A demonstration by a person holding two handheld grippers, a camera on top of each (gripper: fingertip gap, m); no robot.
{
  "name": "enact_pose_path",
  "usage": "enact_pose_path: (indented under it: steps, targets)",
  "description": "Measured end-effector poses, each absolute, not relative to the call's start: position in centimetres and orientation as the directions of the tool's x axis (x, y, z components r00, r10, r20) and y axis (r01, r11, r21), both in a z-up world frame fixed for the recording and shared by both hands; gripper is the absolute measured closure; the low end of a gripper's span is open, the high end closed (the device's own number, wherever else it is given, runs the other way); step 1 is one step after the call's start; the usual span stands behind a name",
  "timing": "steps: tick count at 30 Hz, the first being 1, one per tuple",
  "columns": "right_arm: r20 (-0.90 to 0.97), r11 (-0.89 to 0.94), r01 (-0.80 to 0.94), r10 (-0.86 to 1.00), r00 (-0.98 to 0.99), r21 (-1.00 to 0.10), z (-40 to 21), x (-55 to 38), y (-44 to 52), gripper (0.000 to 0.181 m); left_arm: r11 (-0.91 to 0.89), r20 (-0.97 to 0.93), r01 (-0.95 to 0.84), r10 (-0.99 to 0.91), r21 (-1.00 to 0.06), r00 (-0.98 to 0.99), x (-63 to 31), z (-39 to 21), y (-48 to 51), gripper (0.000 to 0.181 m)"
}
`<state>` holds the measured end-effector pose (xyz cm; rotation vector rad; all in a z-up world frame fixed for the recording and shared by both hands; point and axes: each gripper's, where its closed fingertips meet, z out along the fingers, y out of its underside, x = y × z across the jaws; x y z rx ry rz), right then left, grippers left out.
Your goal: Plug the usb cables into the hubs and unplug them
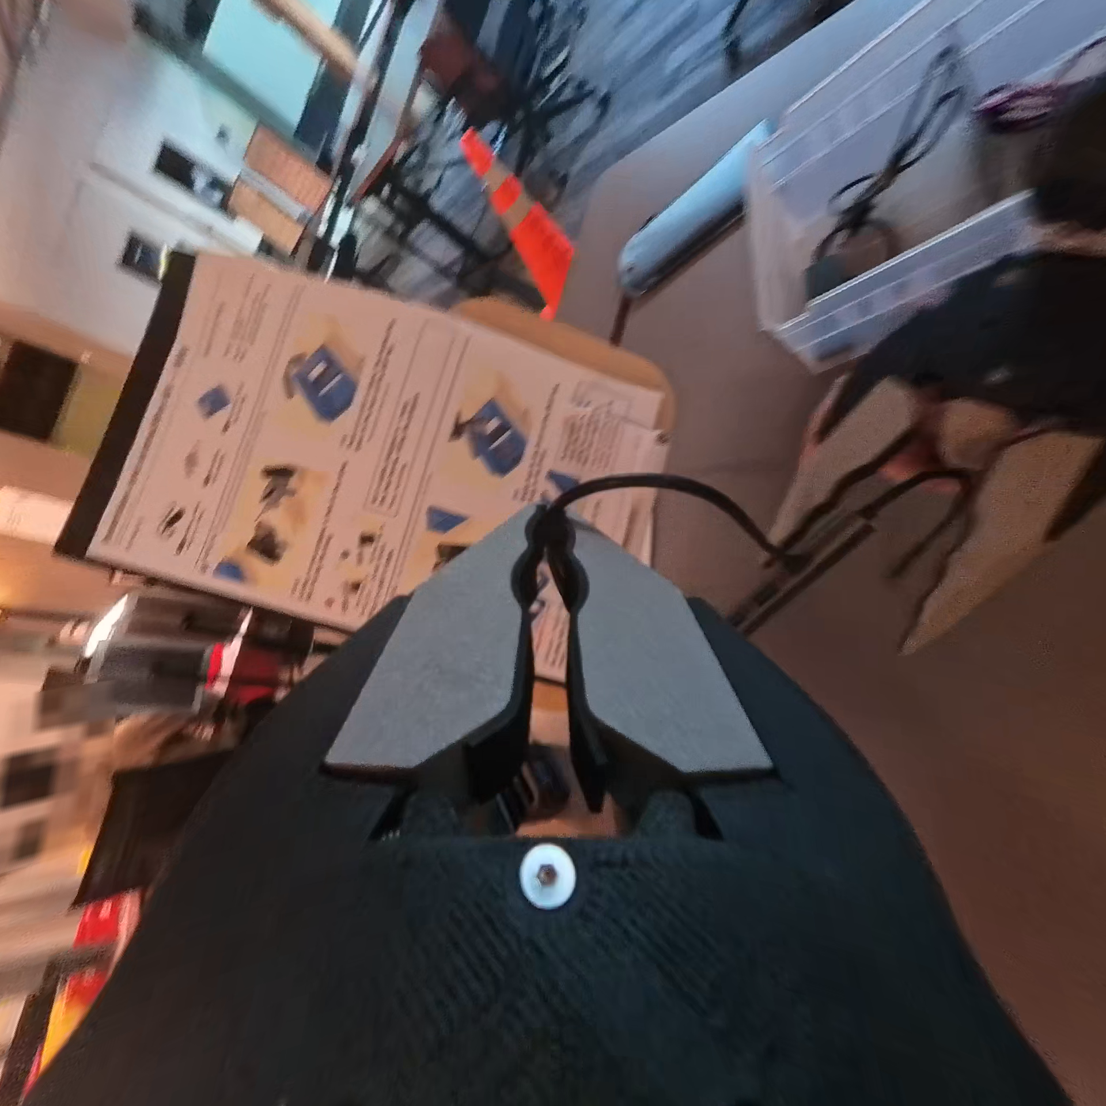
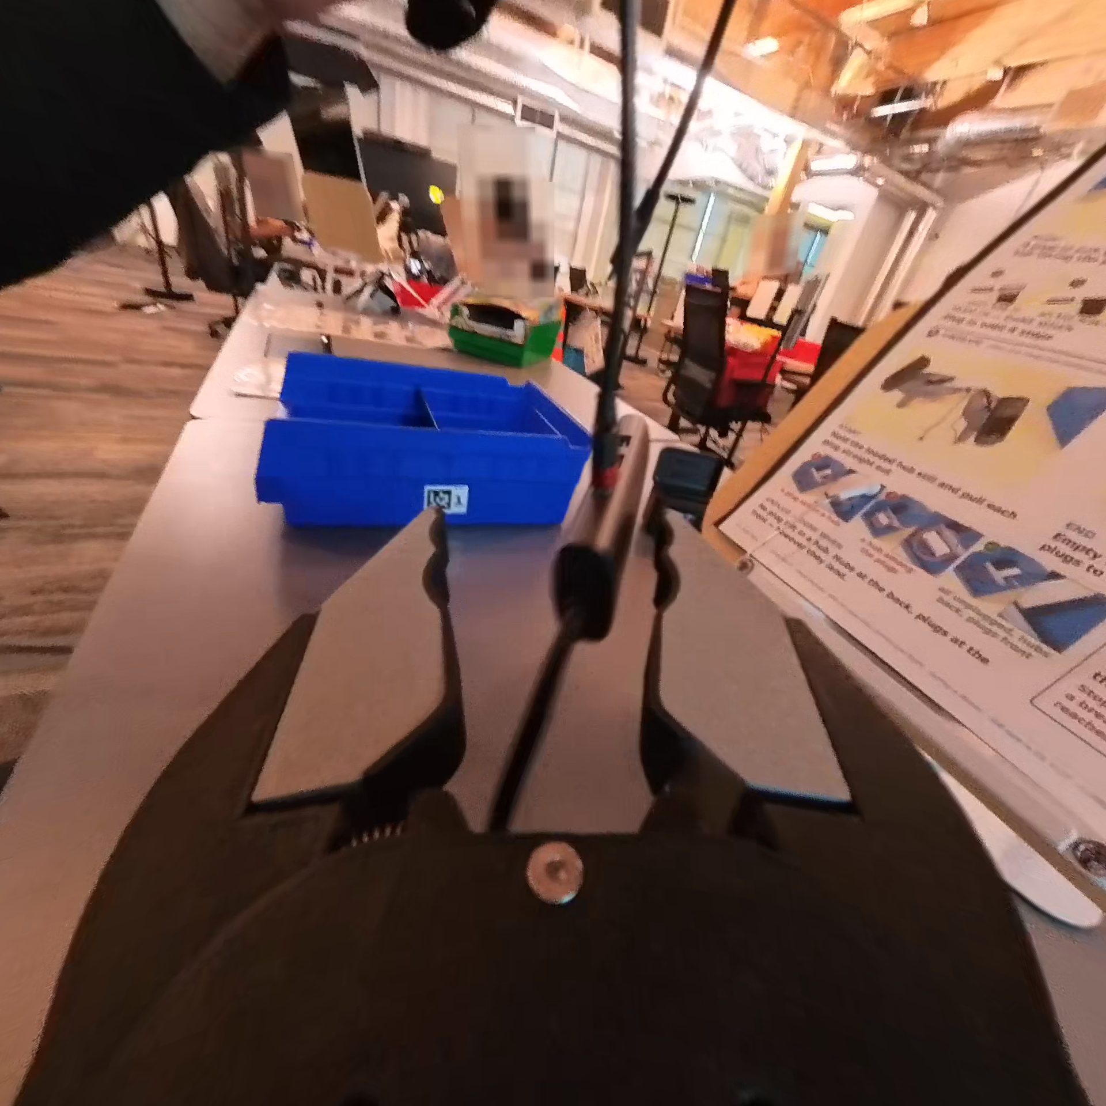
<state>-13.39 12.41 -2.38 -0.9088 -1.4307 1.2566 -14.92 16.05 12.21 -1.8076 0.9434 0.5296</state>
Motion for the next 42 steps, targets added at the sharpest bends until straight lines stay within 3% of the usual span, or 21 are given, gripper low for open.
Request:
enact_pose_path:
  steps: [1, 2, 4, 8, 12, 14, 16, 18, 20, 21, 25, 27, 33, 34, 36, 39, 42]
  targets:
    - [0.202, 0.198, -0.038, 0.955, -0.218, -0.979, -2.8, -13.7, 12.6, 0.127, -0.166, -0.715, -0.813, -0.4, -0.558, 0.573, -13.7, 11.8, 15.8, 0.181]
    - [0.233, 0.237, -0.012, 0.947, -0.22, -0.972, -3.3, -13.6, 12.6, 0.168, -0.135, -0.726, -0.831, -0.424, -0.54, 0.541, -12.6, 11.3, 15.6, 0.181]
    - [0.272, 0.287, -0.002, 0.904, -0.33, -0.958, -4.2, -12.9, 11.1, 0.169, -0.135, -0.746, -0.857, -0.438, -0.497, 0.501, -11.7, 10.5, 15.5, 0.18]
    - [0.272, 0.288, -0.013, 0.89, -0.367, -0.958, -4.4, -12.5, 10.9, 0.169, -0.179, -0.727, -0.859, -0.466, -0.48, 0.504, -11.5, 9.6, 15.8, 0.181]
    - [0.176, 0.196, 0.0, 0.877, -0.447, -0.981, -4.3, -12.1, 10.6, 0.169, -0.273, -0.534, -0.74, -0.547, -0.615, 0.645, -11.9, 8.4, 15.2, 0.181]
    - [0.11, 0.138, 0.019, 0.858, -0.501, -0.99, -4.3, -11.8, 10.2, 0.169, -0.338, -0.398, -0.642, -0.564, -0.688, 0.723, -12.9, 7.7, 14.5, 0.17]
    - [0.018, 0.05, 0.045, 0.843, -0.538, -0.998, -4.2, -11.8, 10.1, 0.168, -0.439, -0.341, -0.558, -0.481, -0.704, 0.808, -16.3, 6.6, 14.8, 0.168]
    - [-0.082, -0.04, 0.085, 0.817, -0.571, -0.996, -4.3, -11.8, 10.1, 0.169, -0.579, -0.387, -0.499, -0.316, -0.645, 0.866, -22.1, 4.5, 15.0, 0.181]
    - [-0.165, -0.106, 0.134, 0.791, -0.589, -0.985, -4.6, -11.9, 10.2, 0.168, -0.723, -0.421, -0.433, -0.214, -0.539, 0.881, -27.0, 1.5, 14.2, 0.171]
    - [-0.203, -0.133, 0.16, 0.782, -0.59, -0.978, -4.8, -12.0, 10.4, 0.168, -0.744, -0.352, -0.406, -0.242, -0.53, 0.904, -27.0, 0.0, 13.7, 0.168]
    - [-0.267, -0.187, 0.196, 0.779, -0.567, -0.963, -5.2, -12.3, 11.2, 0.168, -0.651, 0.047, -0.367, -0.527, -0.664, 0.849, -19.2, -2.5, 11.6, 0.144]
    - [-0.272, -0.187, 0.202, 0.764, -0.585, -0.961, -5.2, -12.2, 11.0, 0.167, -0.598, 0.048, -0.392, -0.586, -0.699, 0.809, -17.0, -3.7, 11.1, 0.134]
    - [-0.245, -0.183, 0.163, 0.759, -0.604, -0.969, -4.8, -12.0, 10.7, 0.168, -0.573, 0.085, -0.4, -0.64, -0.716, 0.764, -13.1, -8.5, 10.3, 0.131]
    - [-0.241, -0.187, 0.153, 0.757, -0.607, -0.97, -4.5, -11.9, 10.8, 0.167, -0.568, 0.073, -0.399, -0.633, -0.72, 0.77, -13.1, -9.0, 10.5, 0.136]
    - [-0.242, -0.196, 0.142, 0.749, -0.617, -0.97, -4.2, -11.6, 11.0, 0.167, -0.49, 0.048, -0.378, -0.657, -0.785, 0.752, -12.3, -8.5, 10.8, 0.17]
    - [-0.267, -0.217, 0.158, 0.713, -0.648, -0.963, -4.0, -11.2, 10.7, 0.168, -0.381, 0.057, -0.28, -0.674, -0.881, 0.737, -11.4, -6.4, 11.0, 0.171]
    - [-0.212, -0.12, 0.184, 0.733, -0.646, -0.976, -5.4, -11.4, 9.9, 0.168, -0.338, 0.12, -0.162, -0.676, -0.927, 0.727, -11.3, -5.1, 11.1, 0.181]
